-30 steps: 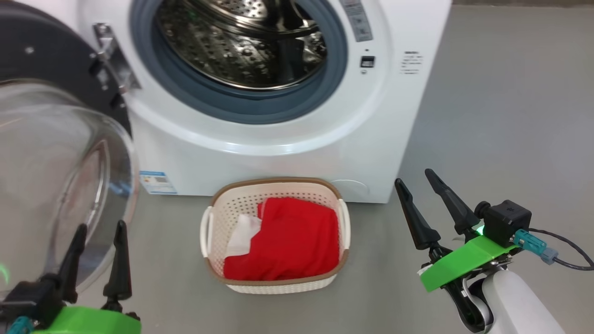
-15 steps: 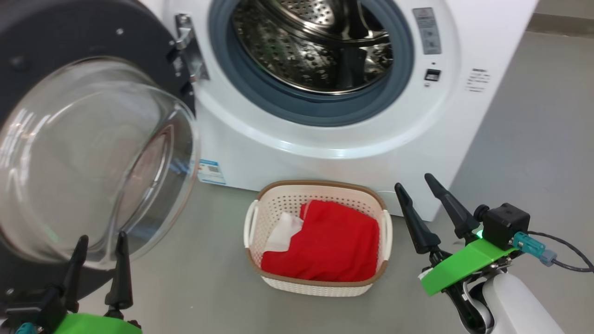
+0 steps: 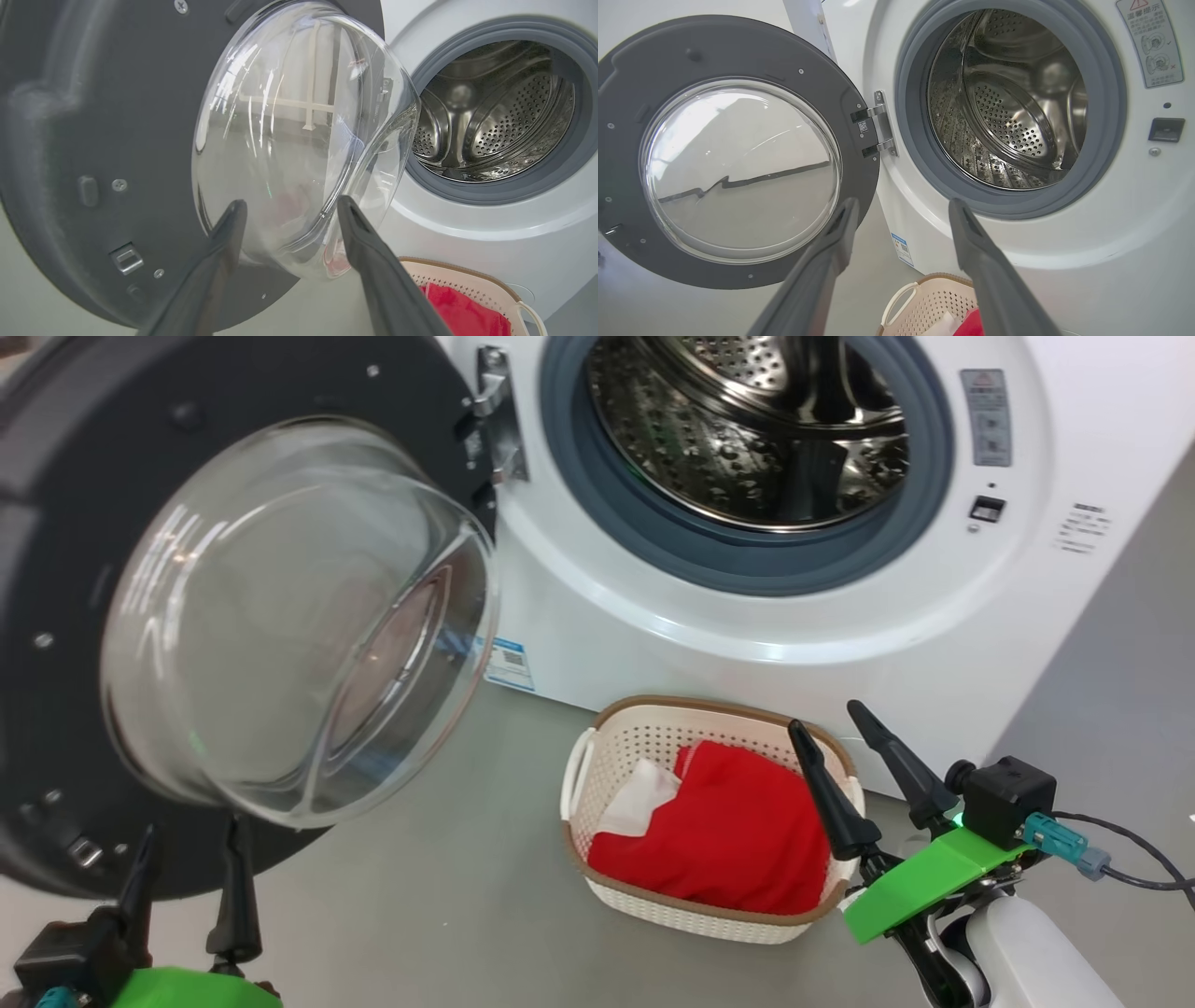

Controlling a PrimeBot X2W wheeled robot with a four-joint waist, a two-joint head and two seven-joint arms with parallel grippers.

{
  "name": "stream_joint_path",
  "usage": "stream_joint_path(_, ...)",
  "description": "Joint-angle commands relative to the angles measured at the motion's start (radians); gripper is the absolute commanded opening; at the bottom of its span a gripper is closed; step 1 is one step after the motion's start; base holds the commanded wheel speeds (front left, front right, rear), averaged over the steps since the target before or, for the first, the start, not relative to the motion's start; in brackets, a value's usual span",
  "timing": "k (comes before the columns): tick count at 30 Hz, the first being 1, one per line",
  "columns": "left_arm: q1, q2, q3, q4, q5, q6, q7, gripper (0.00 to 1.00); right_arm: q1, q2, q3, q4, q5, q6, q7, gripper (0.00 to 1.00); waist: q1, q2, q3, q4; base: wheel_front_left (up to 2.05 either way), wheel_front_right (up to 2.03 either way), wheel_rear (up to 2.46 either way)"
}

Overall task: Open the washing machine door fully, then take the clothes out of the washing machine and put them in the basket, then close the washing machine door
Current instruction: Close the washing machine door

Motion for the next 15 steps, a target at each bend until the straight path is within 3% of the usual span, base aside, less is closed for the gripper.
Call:
stream_joint_path(1, -0.021, 0.02, 0.04, -0.01, 0.015, 0.021, 0.0, 1.0, -0.004, 0.001, 0.019, -0.02, 0.009, 0.002, -0.012, 1.0, 0.0, 0.0, -0.005, 0.032, 0.0, 0.0, 0.0)
stream_joint_path(15, -0.004, 0.021, 0.03, -0.012, 0.017, 0.054, 0.023, 1.0, -0.005, 0.007, 0.029, -0.013, 0.014, 0.002, -0.012, 1.0, 0.0, 0.0, -0.012, 0.108, 0.0, 0.0, 0.0)
